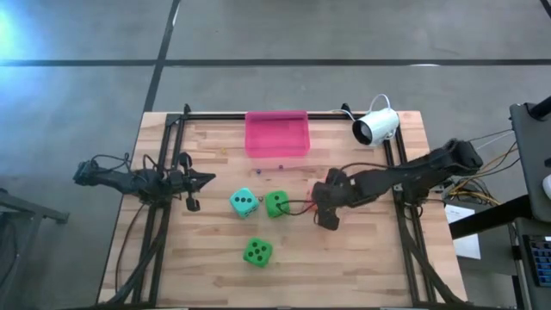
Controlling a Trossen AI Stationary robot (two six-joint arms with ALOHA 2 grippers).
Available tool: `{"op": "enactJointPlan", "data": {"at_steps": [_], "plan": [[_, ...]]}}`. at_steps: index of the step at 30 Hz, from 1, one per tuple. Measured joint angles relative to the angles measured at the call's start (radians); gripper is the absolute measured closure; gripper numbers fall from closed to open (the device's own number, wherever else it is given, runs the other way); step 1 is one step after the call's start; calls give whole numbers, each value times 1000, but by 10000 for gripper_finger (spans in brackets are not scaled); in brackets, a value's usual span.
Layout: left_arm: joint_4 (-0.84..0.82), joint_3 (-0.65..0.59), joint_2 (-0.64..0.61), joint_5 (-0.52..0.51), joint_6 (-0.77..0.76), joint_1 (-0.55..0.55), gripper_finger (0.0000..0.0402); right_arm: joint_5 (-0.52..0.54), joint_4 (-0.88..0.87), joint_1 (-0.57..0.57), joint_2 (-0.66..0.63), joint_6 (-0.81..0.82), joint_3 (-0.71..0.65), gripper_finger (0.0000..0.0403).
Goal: Pick & Place Dice
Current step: Put the large orange dice into the pink bin
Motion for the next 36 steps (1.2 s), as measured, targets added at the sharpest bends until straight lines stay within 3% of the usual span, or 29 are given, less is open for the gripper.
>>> {"op": "enactJointPlan", "data": {"at_steps": [5, 14, 23, 30, 36], "plan": [[0, 0, 0, 0, 0, 0, 387, 40, -60, -66, -40, -125, 108, 63], [0, 0, 0, 0, 0, 0, 387, 24, -49, -289, -16, -358, 221, 62], [0, 0, 0, 0, 0, 0, 387, -180, -23, -486, -16, -542, 309, 59], [0, 0, 0, 0, 0, 0, 387, -242, 5, -638, 16, -616, 321, 58], [0, 0, 0, 0, 0, 0, 387, -262, 7, -696, 114, -670, 389, 58]]}}
